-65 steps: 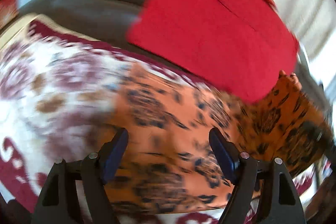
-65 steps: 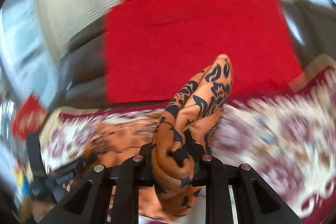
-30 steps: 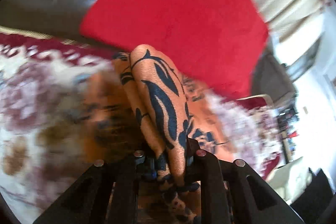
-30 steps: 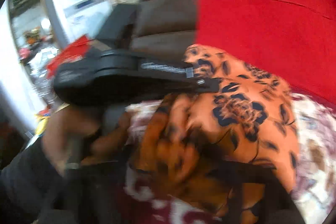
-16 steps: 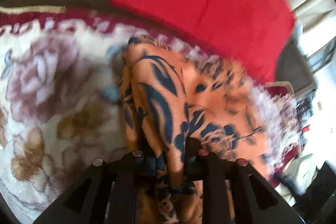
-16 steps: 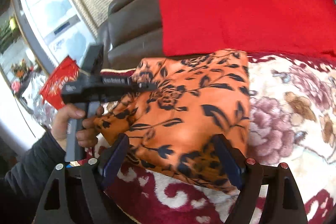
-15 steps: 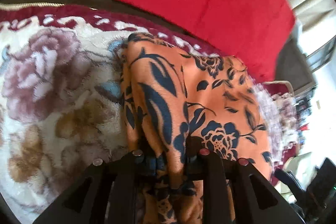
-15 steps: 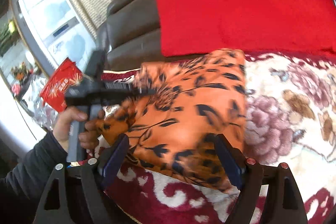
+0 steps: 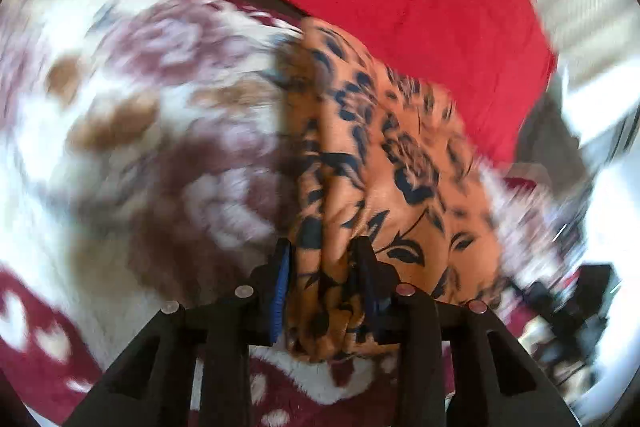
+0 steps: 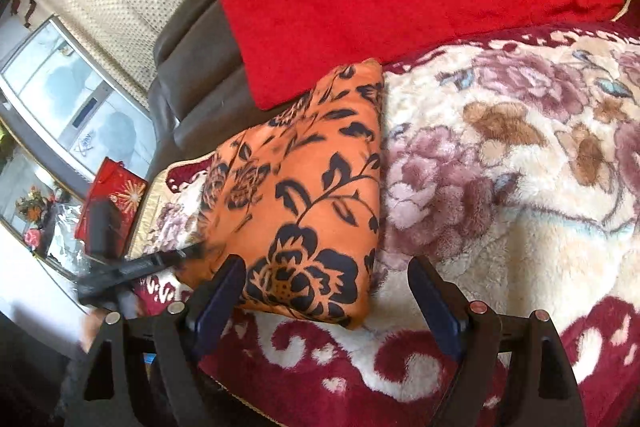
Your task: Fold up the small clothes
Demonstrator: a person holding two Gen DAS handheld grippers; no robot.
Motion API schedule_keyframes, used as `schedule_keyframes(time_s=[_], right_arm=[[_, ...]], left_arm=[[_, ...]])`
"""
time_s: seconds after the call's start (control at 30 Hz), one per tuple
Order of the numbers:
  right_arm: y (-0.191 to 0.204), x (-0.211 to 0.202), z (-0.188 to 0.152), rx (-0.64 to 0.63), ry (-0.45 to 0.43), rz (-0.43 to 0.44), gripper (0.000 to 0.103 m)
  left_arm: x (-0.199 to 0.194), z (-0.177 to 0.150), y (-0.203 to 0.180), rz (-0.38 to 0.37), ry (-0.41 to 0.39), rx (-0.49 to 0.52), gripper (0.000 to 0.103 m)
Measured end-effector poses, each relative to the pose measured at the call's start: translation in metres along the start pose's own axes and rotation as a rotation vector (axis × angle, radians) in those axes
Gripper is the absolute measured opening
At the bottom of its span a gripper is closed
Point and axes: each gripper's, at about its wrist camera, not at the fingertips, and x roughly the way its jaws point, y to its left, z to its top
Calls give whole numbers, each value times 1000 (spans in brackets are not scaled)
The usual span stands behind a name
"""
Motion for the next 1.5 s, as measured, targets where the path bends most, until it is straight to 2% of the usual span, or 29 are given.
schedule_keyframes(time_s=[0.07,0.13,0.2,0.27,0.37,0.4,0.47,0.53,0.57,0.6,0.63,0.67,0.7,0.73,0.8,0.83,0.87,0.93,1.0,1.1,1.17,1.23,1.27,1.3,1.33,1.4,1.43,1.47,1.5], right_arm=[[0,-4,1,-9,-2,5,86],[-2,-2,5,-3,7,16,86],[-5,5,9,11,31,43,86],[-18,18,13,61,59,55,86],[-39,34,18,171,106,97,86],[-44,38,20,198,115,111,86],[-50,49,27,240,135,153,86],[-48,56,34,252,142,182,86],[-46,63,37,254,159,208,86],[-44,72,39,255,193,239,85],[-41,80,39,224,227,210,83],[-37,83,39,177,247,156,51],[-33,83,37,128,254,118,45],[-31,79,34,97,243,90,43],[-37,78,26,97,235,73,42],[-43,80,22,122,233,86,42],[-46,80,20,143,224,104,42],[-37,75,24,125,214,116,50],[-33,67,31,122,191,147,71],[-32,59,48,154,131,189,79],[-36,73,63,184,148,208,82],[-43,102,69,219,216,211,83],[-47,119,68,226,267,200,75],[-40,121,68,185,276,188,37],[-31,116,68,146,269,179,38],[-18,99,64,55,213,128,36],[-24,102,59,67,223,115,36],[-40,112,53,136,251,117,36],[-47,113,52,187,238,150,37]], left_arm=[[-5,-2,3,-18,-23,-24,35],[-6,0,-4,13,-20,-7,36],[-23,0,-12,45,-36,37,35],[-37,1,-28,60,-71,82,32],[-49,5,-53,26,-145,155,32],[-46,7,-63,40,-162,190,32],[-33,9,-64,108,-144,235,32],[3,7,-49,218,-62,222,32],[13,2,-37,256,-54,220,32],[14,-1,-34,251,-85,218,32],[12,-2,-31,243,-96,200,32],[9,-2,-32,248,-98,190,33],[9,-2,-33,264,-98,191,33],[12,-2,-29,271,-94,198,35],[15,-2,-16,243,-81,164,50],[15,0,-10,221,-79,133,51],[15,1,-6,203,-83,103,51],[4,5,-10,207,-107,109,46],[-9,7,-26,188,-149,149,41],[-19,15,-43,142,-193,198,41],[-7,21,-44,150,-160,210,41],[20,22,-33,220,-88,200,38],[27,21,-24,226,-93,187,38],[21,21,-20,206,-107,176,37],[18,22,-18,211,-108,170,32],[19,22,-13,217,-106,185,35],[20,23,-10,206,-100,180,37],[21,25,-7,188,-94,162,37],[19,28,-9,185,-94,158,37]])
